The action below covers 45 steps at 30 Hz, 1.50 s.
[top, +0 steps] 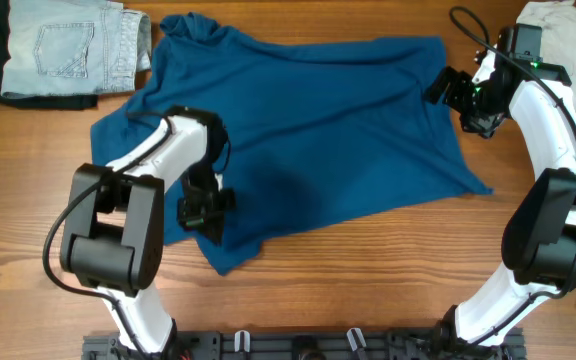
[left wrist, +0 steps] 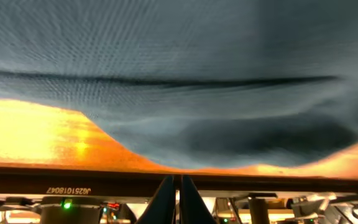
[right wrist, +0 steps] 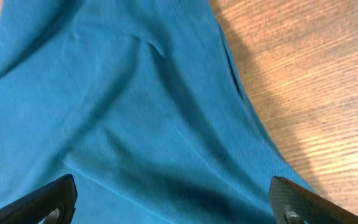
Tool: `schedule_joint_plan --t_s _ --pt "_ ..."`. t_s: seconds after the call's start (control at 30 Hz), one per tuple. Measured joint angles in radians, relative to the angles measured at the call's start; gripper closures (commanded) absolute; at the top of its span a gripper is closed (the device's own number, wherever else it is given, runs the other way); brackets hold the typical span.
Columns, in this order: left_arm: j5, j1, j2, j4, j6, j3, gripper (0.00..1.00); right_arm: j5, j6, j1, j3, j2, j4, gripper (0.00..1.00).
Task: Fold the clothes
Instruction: 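Grasp the shirt's lower left hem with the left gripper and pull down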
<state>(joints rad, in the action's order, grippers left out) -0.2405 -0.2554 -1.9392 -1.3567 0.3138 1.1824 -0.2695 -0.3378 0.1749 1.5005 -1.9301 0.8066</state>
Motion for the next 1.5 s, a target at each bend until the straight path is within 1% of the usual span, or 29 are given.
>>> schedule_joint_plan --t_s 0.17,0.3,0.4,0.47,0.6,0.93,1.17,1.33,1.5 --pt "0.000 -0.004 0.124 0.094 0.038 -0.099 0.96 0.000 -0.001 0.000 0.000 0.000 -0.016 0.00" --pt "-0.001 -0.006 0.247 0.267 0.076 -0.200 0.96 0.000 -0.001 0.000 0.000 0.000 -0.026 0.01" --pt "0.000 -0.006 0.270 0.359 0.101 -0.270 0.96 0.000 -0.001 0.000 0.000 0.000 -0.028 0.00" --pt "-0.001 -0.006 0.270 0.385 0.119 -0.317 0.96 0.000 -0.001 0.000 0.000 0.000 -0.029 0.00" --pt "-0.012 -0.006 0.270 0.386 0.141 -0.380 0.96 0.000 -0.001 0.000 0.000 0.000 -0.035 0.01" --pt "-0.058 -0.006 0.288 0.420 0.164 -0.418 0.96 0.000 -0.001 0.000 0.000 0.000 -0.075 0.01" --pt "-0.084 -0.006 0.286 0.335 0.220 -0.448 0.96 0.000 -0.001 0.000 0.000 0.000 -0.075 0.01" --pt "-0.093 -0.006 0.286 0.323 0.289 -0.486 0.96 0.000 -0.001 0.000 0.000 0.000 -0.082 0.01" --pt "-0.098 -0.006 0.296 0.269 0.352 -0.540 0.96 0.000 -0.001 0.000 0.000 0.000 -0.090 0.01"
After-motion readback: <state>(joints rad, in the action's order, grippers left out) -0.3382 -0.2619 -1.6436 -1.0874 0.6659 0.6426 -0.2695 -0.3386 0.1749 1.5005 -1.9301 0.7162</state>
